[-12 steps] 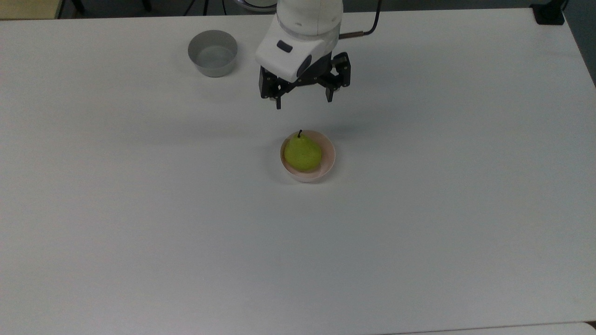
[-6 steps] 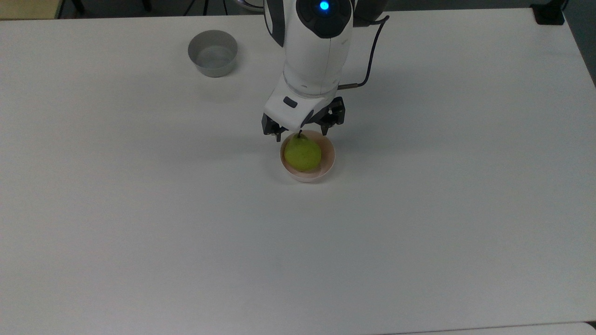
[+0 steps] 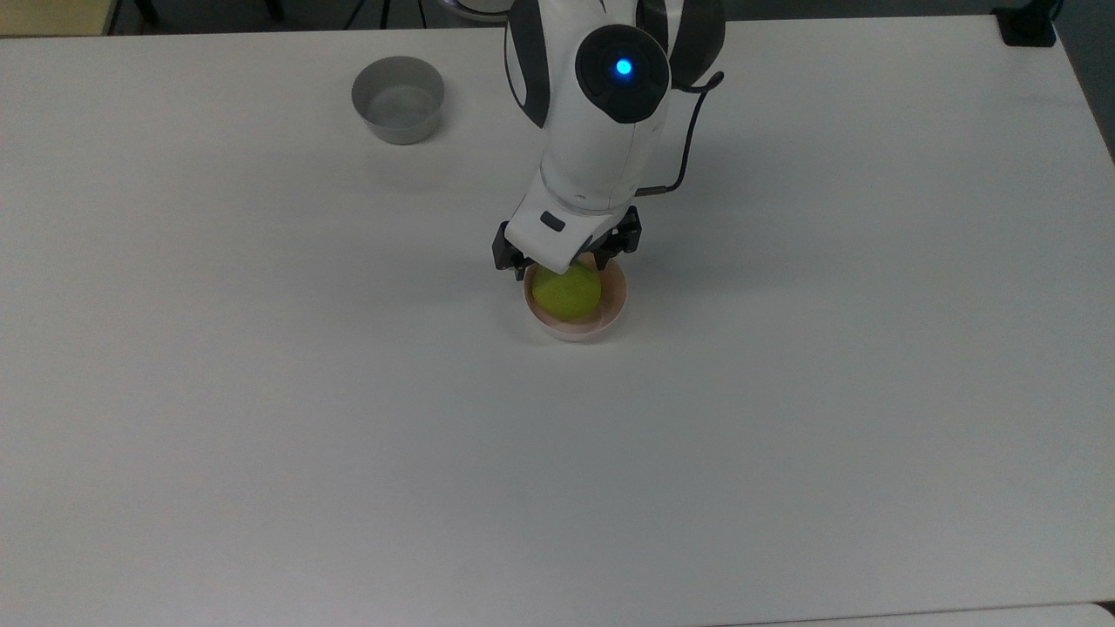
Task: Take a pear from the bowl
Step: 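Close the gripper on the green pear inside the pink bowl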
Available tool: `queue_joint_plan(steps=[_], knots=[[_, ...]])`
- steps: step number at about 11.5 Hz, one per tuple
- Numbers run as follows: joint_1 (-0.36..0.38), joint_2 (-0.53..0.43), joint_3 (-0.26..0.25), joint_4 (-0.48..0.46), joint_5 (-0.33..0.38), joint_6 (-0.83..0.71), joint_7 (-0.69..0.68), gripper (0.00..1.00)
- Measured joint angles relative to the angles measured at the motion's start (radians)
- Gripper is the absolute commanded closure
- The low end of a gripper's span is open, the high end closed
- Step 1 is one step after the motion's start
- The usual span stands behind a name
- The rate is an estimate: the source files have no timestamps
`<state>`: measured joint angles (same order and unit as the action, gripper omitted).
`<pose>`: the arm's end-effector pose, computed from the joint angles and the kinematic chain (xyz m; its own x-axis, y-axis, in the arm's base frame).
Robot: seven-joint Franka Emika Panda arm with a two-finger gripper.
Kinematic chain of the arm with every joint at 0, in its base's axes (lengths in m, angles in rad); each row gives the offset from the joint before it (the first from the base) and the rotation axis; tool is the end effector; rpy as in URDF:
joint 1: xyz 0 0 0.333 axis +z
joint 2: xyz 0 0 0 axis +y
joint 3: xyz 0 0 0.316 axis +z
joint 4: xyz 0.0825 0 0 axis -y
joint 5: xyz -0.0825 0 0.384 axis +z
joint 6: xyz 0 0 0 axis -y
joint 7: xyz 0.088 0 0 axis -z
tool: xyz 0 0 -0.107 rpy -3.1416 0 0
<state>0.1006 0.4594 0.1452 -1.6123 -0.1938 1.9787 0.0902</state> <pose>0.6540 0.1397 0.3559 0.9719 0.2212 -0.0802 0.2293 -0.9667 0.1137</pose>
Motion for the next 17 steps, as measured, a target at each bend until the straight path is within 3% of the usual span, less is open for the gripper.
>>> queue_joint_plan(steps=[4, 9, 11, 17], knots=[[0.000, 0.012, 0.000, -0.007, -0.009, 0.011, 0.005, 0.09], [0.015, 0.012, 0.000, -0.007, -0.009, 0.032, 0.007, 0.45], [0.019, 0.007, 0.000, -0.005, -0.011, 0.033, 0.007, 0.65], [0.023, -0.001, 0.001, -0.004, -0.011, 0.033, 0.007, 0.71]])
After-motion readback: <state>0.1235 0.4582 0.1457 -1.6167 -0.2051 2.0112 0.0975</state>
